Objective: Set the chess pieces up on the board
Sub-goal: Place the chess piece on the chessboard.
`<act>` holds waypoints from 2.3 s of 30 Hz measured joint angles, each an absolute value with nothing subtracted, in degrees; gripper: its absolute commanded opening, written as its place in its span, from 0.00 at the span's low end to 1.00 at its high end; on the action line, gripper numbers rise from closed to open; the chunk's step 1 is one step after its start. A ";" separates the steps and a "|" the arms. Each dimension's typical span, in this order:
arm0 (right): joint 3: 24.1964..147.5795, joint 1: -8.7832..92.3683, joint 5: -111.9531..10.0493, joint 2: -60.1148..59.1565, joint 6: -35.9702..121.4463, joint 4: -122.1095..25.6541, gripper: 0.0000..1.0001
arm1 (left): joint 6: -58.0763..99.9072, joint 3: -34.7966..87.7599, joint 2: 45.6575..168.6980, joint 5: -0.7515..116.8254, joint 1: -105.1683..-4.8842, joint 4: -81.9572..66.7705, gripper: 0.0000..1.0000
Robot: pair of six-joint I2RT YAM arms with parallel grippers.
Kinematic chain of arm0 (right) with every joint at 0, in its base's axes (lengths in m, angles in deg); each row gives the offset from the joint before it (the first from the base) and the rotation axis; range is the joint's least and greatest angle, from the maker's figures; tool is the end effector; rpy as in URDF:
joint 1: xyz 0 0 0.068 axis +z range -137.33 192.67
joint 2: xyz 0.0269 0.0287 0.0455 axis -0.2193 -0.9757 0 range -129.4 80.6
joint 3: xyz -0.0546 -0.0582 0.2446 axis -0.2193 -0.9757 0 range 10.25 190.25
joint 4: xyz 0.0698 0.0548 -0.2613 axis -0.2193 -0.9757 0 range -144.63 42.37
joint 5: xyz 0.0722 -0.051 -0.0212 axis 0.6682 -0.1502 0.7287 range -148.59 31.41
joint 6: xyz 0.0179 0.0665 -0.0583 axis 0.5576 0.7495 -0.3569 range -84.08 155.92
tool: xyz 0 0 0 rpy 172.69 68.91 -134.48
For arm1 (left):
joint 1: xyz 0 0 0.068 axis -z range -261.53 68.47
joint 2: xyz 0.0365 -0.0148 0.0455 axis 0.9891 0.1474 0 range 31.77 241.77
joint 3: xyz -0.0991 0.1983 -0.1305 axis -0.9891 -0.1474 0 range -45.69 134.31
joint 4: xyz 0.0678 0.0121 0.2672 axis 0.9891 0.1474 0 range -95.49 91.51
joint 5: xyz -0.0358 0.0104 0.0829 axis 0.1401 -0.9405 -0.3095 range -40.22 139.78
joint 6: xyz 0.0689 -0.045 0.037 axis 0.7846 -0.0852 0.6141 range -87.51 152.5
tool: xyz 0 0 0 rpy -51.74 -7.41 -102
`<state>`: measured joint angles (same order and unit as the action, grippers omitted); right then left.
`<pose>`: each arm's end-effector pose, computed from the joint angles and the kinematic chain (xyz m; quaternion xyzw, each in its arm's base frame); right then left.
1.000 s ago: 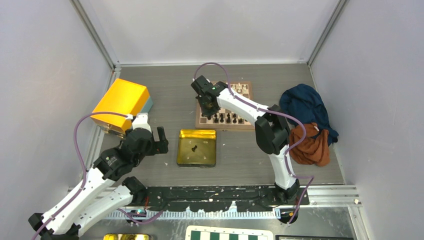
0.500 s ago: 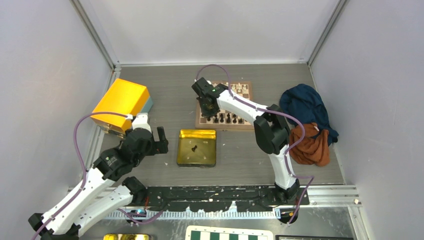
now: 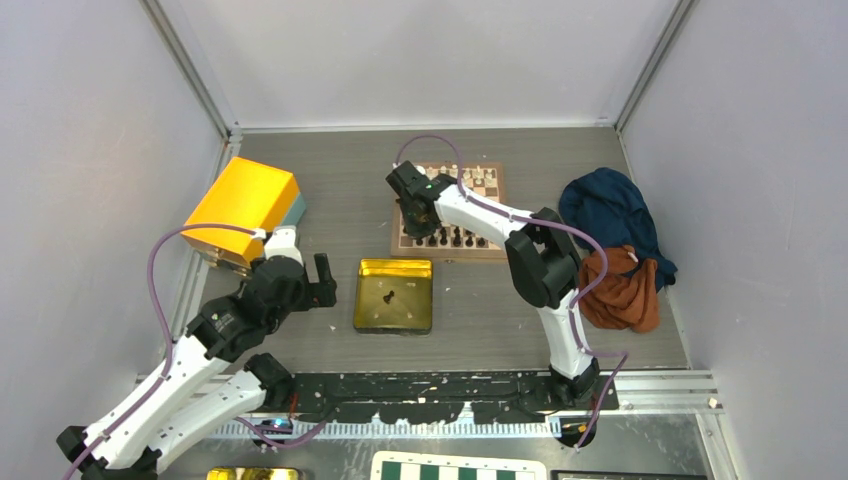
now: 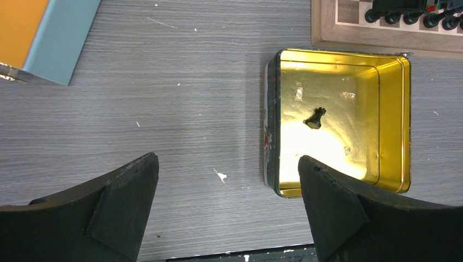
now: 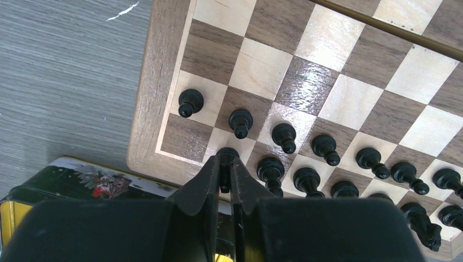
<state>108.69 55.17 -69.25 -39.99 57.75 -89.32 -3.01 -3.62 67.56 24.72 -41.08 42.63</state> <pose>0.3621 0.3116 0.1467 -0.1534 0.9579 0.0433 0.2388 0.1597 -0.0912 0.2484 -0.0500 0.8942 -0.0890 0.4358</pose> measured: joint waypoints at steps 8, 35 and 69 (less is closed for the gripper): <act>108.36 55.06 -69.27 -39.99 58.01 -87.88 0.01 | -3.01 -3.62 67.80 24.72 -41.08 42.65 1.00; 105.43 54.69 -69.25 -39.29 58.43 -86.66 0.27 | -3.01 -3.62 68.04 24.74 -41.08 42.65 1.00; 105.43 54.55 -68.29 -39.29 58.29 -86.68 0.29 | -3.06 -3.62 68.04 24.76 -41.08 42.65 1.00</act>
<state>105.43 54.55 -68.29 -39.29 58.29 -86.68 -3.06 -3.62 68.04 24.76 -41.08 42.65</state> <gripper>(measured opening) 0.284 0.996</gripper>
